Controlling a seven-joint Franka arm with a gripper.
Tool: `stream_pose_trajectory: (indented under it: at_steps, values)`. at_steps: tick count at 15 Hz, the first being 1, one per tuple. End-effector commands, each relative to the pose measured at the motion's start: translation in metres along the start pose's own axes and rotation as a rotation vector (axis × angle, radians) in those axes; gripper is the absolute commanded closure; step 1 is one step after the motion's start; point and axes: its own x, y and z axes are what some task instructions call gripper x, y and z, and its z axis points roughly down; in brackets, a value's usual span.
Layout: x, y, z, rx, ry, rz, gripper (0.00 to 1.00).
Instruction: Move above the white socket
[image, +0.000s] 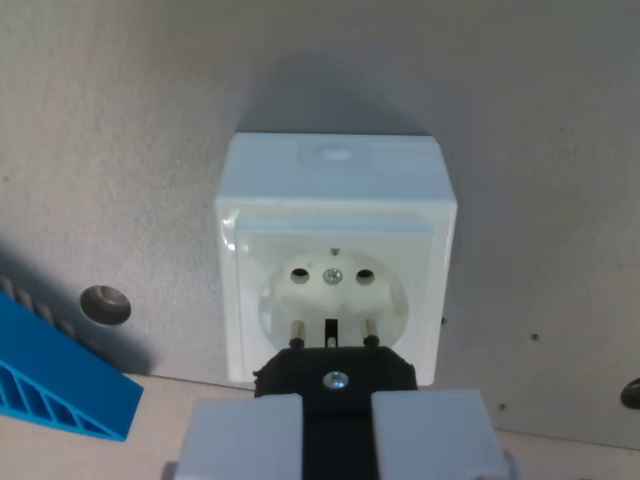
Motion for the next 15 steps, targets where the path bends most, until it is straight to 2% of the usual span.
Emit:
stream_pose_trajectory:
  at_steps: [1, 15]
  values:
    - [-0.0079, -0.0051, 0.0046, -0.035, 0.137, 0.014, 1.00]
    - [-0.0116, -0.0072, 0.0040, -0.041, 0.144, 0.018, 1.00]
